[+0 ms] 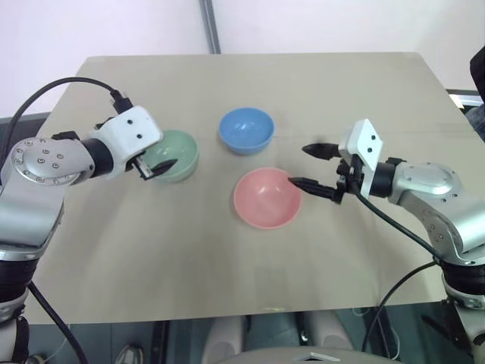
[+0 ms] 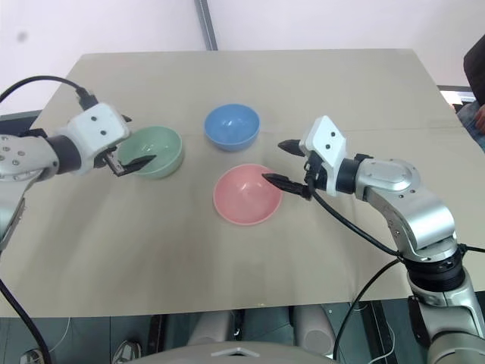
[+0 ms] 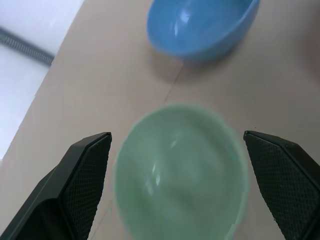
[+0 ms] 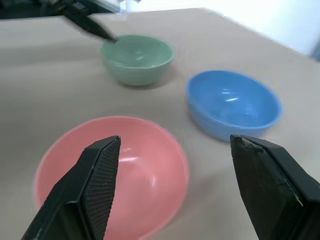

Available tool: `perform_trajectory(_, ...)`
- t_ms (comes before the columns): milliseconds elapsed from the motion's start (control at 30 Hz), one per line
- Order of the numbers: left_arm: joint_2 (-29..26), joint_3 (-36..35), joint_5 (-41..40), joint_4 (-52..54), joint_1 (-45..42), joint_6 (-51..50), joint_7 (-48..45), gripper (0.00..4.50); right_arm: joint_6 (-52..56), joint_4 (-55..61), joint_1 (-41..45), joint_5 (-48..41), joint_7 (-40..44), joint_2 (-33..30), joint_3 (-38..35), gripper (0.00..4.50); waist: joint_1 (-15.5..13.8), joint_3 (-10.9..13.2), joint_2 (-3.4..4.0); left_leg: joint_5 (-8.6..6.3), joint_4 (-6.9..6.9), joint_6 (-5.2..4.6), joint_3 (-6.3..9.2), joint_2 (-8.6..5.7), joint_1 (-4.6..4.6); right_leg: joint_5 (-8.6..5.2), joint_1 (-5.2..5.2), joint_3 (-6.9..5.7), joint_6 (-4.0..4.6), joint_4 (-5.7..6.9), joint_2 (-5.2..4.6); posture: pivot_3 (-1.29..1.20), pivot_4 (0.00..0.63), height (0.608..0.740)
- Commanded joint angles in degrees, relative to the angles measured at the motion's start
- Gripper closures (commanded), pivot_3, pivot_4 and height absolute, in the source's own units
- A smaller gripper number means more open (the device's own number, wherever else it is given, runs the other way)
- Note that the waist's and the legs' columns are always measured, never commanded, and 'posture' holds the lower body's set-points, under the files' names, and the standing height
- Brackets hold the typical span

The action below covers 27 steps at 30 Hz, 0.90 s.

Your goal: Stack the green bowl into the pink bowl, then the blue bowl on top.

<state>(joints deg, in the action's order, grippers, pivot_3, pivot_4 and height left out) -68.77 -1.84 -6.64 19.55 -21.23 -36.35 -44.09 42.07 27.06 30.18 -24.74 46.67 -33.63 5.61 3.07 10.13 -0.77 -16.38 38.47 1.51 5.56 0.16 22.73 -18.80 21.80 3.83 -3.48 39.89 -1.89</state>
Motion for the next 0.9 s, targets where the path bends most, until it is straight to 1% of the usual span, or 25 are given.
perform_trajectory(33, -1.43, 2.19, 3.85, 4.20, 2.48, -2.37, -0.01, 0.00, -3.52, -1.58, 2.61, -0.35, 2.17, 0.16, 0.46, 0.69, 0.18, 0.06, 0.07, 0.00, 0.00, 0.00, -0.05, 0.00, 0.00, 0.00, 0.01, 0.04, 0.00, 0.01, -0.01, 0.00, 0.150, 0.740)
perform_trajectory(133, -1.58, 3.42, 5.77, 6.22, 3.93, -4.88, 0.42, 0.00, -5.68, -3.61, 3.88, -0.53, 3.71, 0.91, 1.05, 0.69, 0.21, 0.10, 0.01, 0.00, 0.00, 0.00, -0.04, 0.03, 0.07, 0.00, 0.04, -0.01, 0.00, 0.01, 0.01, 0.00, 0.150, 0.740)
perform_trajectory(267, -1.27, 6.21, 10.08, 6.72, 3.60, -7.11, 1.82, 0.00, -8.41, -4.76, 4.73, -0.80, 5.64, 1.77, 1.60, 0.69, 0.20, 0.10, 0.01, 0.00, 0.00, 0.00, -0.07, 0.03, 0.07, 0.00, 0.03, -0.01, 0.00, 0.00, 0.00, 0.00, 0.150, 0.740)
perform_trajectory(500, 0.48, 11.55, 16.83, 3.17, -0.25, -8.96, 3.25, 0.00, -11.72, -5.67, 5.72, 0.78, 5.53, 3.25, 2.60, 0.69, 0.17, 0.10, 0.01, 0.00, 0.02, 0.00, -0.09, 0.02, 0.06, 0.00, 0.03, -0.02, 0.00, 0.03, 0.01, 0.00, 0.150, 0.740)
perform_trajectory(600, 3.28, 14.88, 19.73, 1.75, -3.54, -9.50, 3.85, 0.00, -12.31, -5.91, 5.78, 0.96, 5.72, 3.36, 2.76, 0.69, 0.06, 0.10, 0.01, 0.01, 0.03, 0.01, -0.10, 0.00, 0.07, 0.00, 0.03, -0.04, 0.00, 0.04, 0.00, 0.00, 0.150, 0.740)
perform_trajectory(633, 4.39, 15.68, 20.24, 1.58, -4.34, -10.35, 3.85, 0.41, -12.38, -5.98, 5.80, 1.00, 5.72, 3.37, 2.79, 0.52, 0.02, 0.10, 0.01, 0.01, 0.04, 0.02, -0.10, 0.01, 0.08, 0.00, 0.03, -0.04, 0.00, 0.03, 0.00, 0.00, 0.150, 0.740)
perform_trajectory(667, 5.04, 16.60, 20.82, 1.71, -4.61, -10.15, 3.32, 0.57, -12.42, -5.96, 5.78, 1.03, 5.73, 3.34, 2.78, 0.52, 0.01, 0.10, 0.01, 0.02, 0.04, 0.04, -0.10, 0.00, 0.08, 0.00, 0.03, -0.04, 0.00, 0.03, 0.00, 0.00, 0.150, 0.740)
perform_trajectory(700, 5.66, 17.19, 21.06, 1.97, -4.69, -10.31, 2.79, 0.89, -12.37, -5.89, 5.74, 1.03, 5.70, 3.31, 2.75, 0.52, 0.01, 0.10, 0.01, 0.11, 0.05, 0.19, -0.10, 0.00, 0.09, 0.00, 0.03, -0.04, 0.00, 0.02, -0.01, 0.00, 0.150, 0.740)
perform_trajectory(767, 6.62, 18.04, 21.96, 2.23, -4.59, -10.43, 2.38, 1.74, -12.25, -5.72, 5.61, 1.02, 5.64, 3.16, 2.63, 0.52, 0.11, 0.10, 0.01, 0.12, 0.05, 0.21, -0.09, 0.01, 0.10, 0.00, 0.03, -0.03, 0.00, 0.02, -0.01, 0.00, 0.150, 0.740)
perform_trajectory(833, 7.09, 18.52, 22.74, 2.32, -4.38, -10.02, 2.14, 2.84, -12.12, -5.48, 5.44, 1.01, 5.55, 2.99, 2.50, 0.52, 0.19, 0.10, 0.01, 0.12, 0.05, 0.22, -0.08, 0.02, 0.09, 0.00, 0.04, -0.02, 0.00, 0.03, 0.00, 0.00, 0.150, 0.740)
perform_trajectory(867, 7.32, 18.62, 23.00, 2.27, -4.32, -9.90, 2.10, 3.29, -12.04, -5.35, 5.32, 1.00, 5.48, 2.91, 2.42, 0.52, 0.20, 0.10, 0.01, 0.12, 0.05, 0.22, -0.07, 0.02, 0.09, 0.00, 0.04, -0.02, 0.00, 0.03, 0.00, 0.00, 0.150, 0.740)
perform_trajectory(900, 7.40, 18.70, 23.16, 2.17, -4.29, -9.55, 1.89, 3.87, -12.01, -5.26, 5.22, 1.01, 5.41, 2.86, 2.37, 0.52, 0.20, 0.10, 0.01, 0.12, 0.05, 0.22, -0.07, 0.02, 0.09, 0.00, 0.04, -0.02, 0.00, 0.04, 0.00, 0.00, 0.150, 0.740)
